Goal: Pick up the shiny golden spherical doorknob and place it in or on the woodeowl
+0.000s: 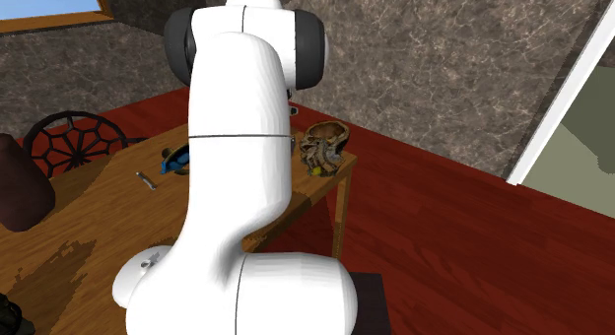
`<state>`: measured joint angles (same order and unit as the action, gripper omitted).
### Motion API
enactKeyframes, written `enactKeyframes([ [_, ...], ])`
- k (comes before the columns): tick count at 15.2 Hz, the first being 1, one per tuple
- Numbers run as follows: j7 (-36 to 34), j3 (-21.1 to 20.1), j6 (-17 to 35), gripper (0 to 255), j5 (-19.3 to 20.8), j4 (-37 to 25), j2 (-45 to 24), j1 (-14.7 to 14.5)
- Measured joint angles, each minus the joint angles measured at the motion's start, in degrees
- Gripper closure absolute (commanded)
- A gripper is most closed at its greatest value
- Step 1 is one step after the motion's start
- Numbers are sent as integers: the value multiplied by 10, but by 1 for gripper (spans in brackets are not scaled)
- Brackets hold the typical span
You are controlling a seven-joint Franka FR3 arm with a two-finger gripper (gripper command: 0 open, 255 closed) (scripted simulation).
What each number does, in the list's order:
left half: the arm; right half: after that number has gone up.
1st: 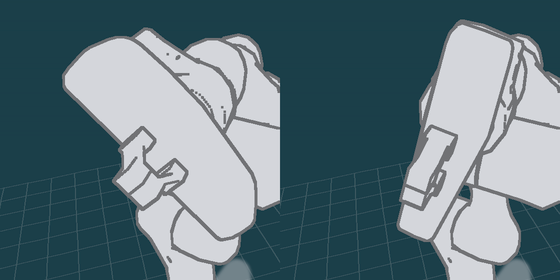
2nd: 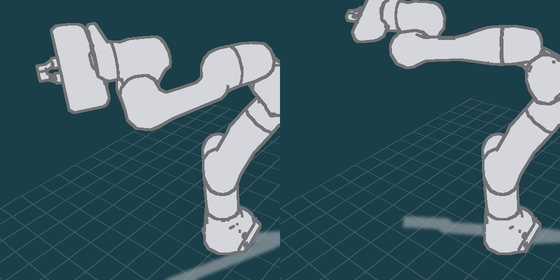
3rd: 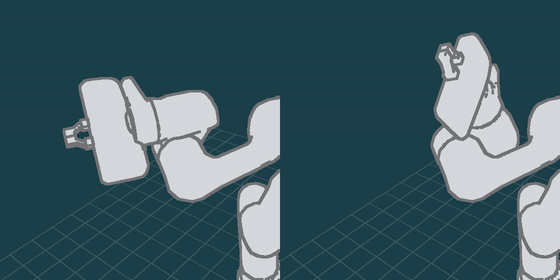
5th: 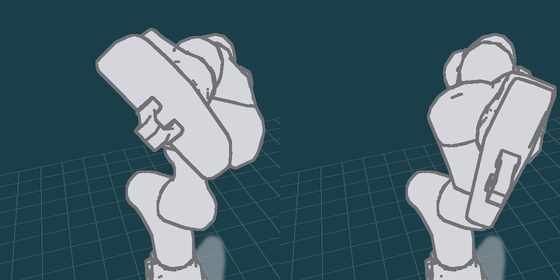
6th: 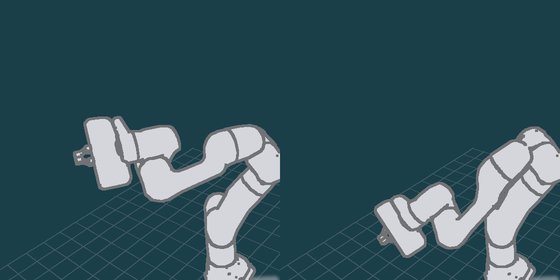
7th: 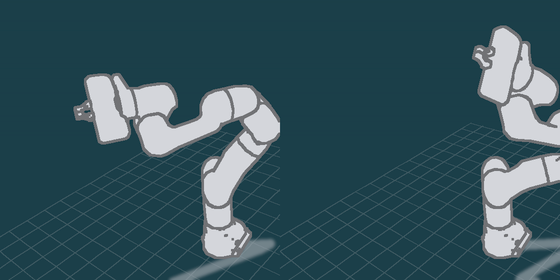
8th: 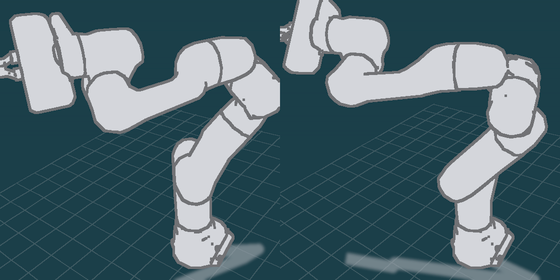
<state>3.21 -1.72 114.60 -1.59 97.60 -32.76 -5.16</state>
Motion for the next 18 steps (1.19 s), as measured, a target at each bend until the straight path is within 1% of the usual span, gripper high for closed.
enactKeyframes([
  [10, -2, -1, -56, 255, 0, -14, 42, 0],
  [18, -2, 0, -105, 255, -1, -36, 69, 1],
])
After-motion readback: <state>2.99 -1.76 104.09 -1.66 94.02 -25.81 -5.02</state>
